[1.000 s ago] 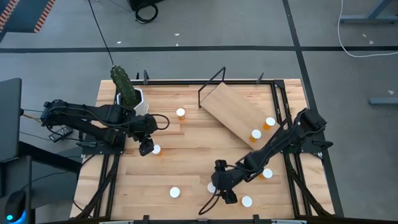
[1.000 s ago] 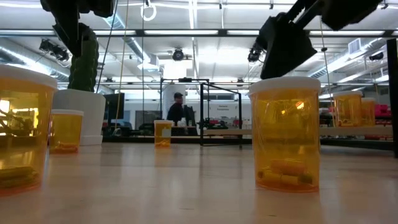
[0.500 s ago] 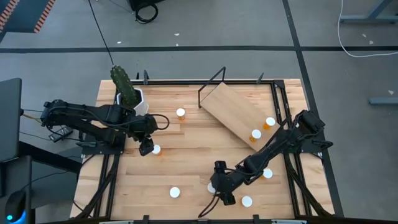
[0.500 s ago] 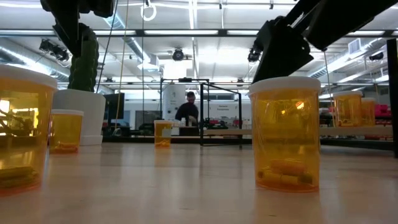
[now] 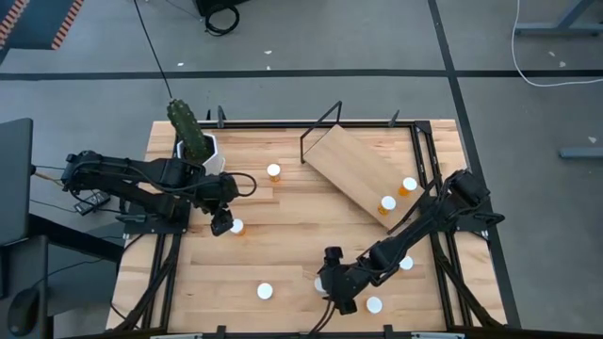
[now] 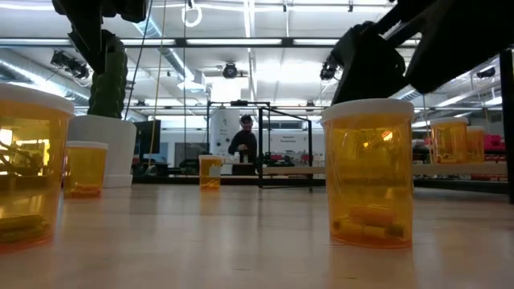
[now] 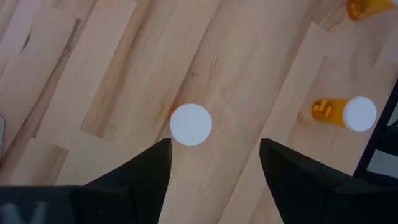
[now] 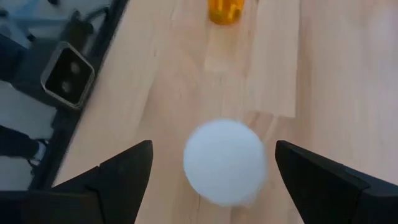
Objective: Pick and place medicine bottles onto shelf by color
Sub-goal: Put the orange pill bottle to the middle right on the shelf
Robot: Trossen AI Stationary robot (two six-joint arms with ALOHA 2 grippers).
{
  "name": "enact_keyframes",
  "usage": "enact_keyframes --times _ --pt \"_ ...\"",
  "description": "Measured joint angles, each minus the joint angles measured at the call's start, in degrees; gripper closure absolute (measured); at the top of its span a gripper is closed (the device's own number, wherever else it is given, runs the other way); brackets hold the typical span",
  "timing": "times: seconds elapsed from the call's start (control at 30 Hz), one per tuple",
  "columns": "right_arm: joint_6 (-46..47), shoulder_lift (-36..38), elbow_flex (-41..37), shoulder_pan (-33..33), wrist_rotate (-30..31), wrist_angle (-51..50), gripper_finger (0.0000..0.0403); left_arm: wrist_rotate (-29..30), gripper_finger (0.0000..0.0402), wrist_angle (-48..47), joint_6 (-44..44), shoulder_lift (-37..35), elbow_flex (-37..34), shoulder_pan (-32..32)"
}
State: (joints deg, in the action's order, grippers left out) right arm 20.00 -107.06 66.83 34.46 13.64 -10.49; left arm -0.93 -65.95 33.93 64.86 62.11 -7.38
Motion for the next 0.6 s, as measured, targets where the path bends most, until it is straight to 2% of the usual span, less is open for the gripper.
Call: enact_keyframes --times 0.37,0.6 --pt "2.25 -1.93 0.02 -0.05 -0.31 0.08 0.0057 -0.01 0.0151 0.92 0.26 0.0 -0.02 0.02" --pt "2.75 -1.45 0.04 -0.06 1.5 -0.18 0.0087 -0.04 0.0156 1.29 0.26 0.02 -0.02 0.02"
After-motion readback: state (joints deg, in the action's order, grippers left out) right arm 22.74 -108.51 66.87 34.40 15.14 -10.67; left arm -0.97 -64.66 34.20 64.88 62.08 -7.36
